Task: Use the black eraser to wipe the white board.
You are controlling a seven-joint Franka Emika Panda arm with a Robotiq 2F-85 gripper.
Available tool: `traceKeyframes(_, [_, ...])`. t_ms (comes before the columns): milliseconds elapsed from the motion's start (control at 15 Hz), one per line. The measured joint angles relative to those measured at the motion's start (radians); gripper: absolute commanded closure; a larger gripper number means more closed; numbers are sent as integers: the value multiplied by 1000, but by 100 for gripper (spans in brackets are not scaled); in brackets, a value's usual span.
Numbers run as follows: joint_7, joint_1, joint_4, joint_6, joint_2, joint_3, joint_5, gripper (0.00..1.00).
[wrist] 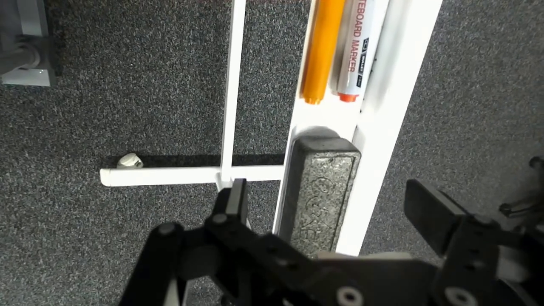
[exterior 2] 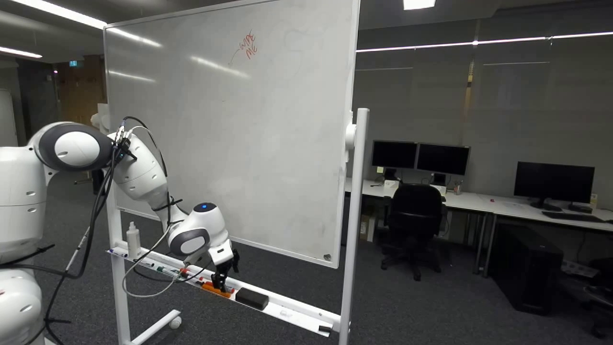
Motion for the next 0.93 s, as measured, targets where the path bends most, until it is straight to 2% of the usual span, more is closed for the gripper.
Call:
traceKeyframes(200, [60,17,8,27,33,-37,-26,0])
traceKeyframes(533, [176,78,88,43,154,-144,-76,0])
traceKeyframes(800, [193,135,161,42,232,-200,-63,0])
traceKeyframes(867, [194,149,175,42,246,-212,-62,7])
traceKeyframes(933, [195,162,187,42,258,-224,-60,23])
